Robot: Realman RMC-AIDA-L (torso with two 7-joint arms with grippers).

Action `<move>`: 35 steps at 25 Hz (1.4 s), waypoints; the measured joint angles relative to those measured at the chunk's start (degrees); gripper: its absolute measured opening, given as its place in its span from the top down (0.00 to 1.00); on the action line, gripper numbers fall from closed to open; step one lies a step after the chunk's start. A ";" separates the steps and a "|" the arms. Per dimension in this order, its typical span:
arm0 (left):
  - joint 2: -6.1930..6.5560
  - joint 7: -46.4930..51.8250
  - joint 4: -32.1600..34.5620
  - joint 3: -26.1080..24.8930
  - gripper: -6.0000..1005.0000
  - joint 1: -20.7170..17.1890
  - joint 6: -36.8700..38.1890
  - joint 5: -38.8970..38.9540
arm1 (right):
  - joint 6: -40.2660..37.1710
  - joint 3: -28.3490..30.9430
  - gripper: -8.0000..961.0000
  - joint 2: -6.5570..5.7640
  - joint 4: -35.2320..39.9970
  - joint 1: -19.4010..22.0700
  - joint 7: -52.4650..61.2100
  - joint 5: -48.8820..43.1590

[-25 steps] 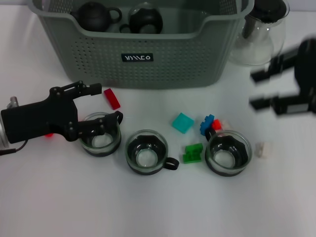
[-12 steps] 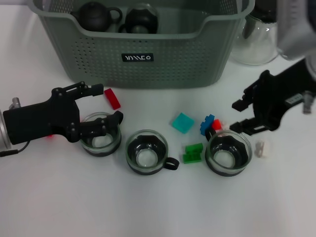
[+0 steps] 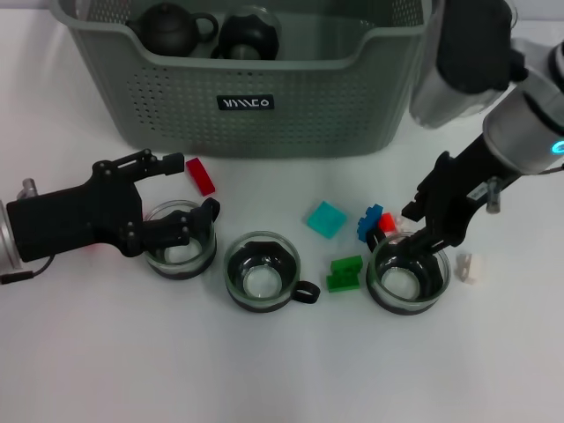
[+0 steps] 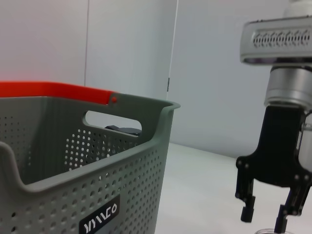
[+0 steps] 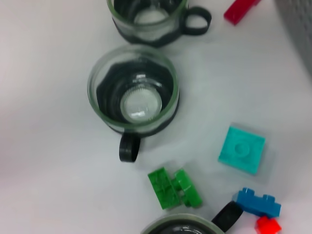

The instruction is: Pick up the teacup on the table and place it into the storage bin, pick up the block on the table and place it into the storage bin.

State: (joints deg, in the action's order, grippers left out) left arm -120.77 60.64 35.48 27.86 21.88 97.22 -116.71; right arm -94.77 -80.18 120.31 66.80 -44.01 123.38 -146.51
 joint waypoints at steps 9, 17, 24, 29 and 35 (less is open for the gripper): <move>0.00 -0.08 -0.07 0.00 0.16 0.27 -0.35 -0.13 | 1.99 -1.47 0.48 -0.07 -3.66 -0.27 1.87 -1.73; 0.08 -0.09 -0.07 0.00 0.16 0.44 -0.96 -0.20 | 5.92 -1.66 0.53 0.04 -7.56 -0.38 2.07 -1.60; 0.01 -0.09 -0.06 0.00 0.16 0.44 -0.98 -0.21 | 6.29 -0.79 0.62 -0.11 -7.97 -0.38 2.33 -1.26; 0.00 -0.09 -0.06 0.00 0.16 0.44 -0.98 -0.20 | 5.70 0.81 0.89 -0.15 -7.61 -0.32 2.39 -0.88; 0.00 -0.09 -0.06 -0.01 0.16 0.21 -0.85 -0.06 | -5.59 14.47 0.93 -0.88 -2.13 0.33 -3.84 7.63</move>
State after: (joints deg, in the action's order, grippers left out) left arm -120.76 60.55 35.43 27.86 22.09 96.37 -116.77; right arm -100.37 -65.71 119.44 64.67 -43.68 119.54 -138.88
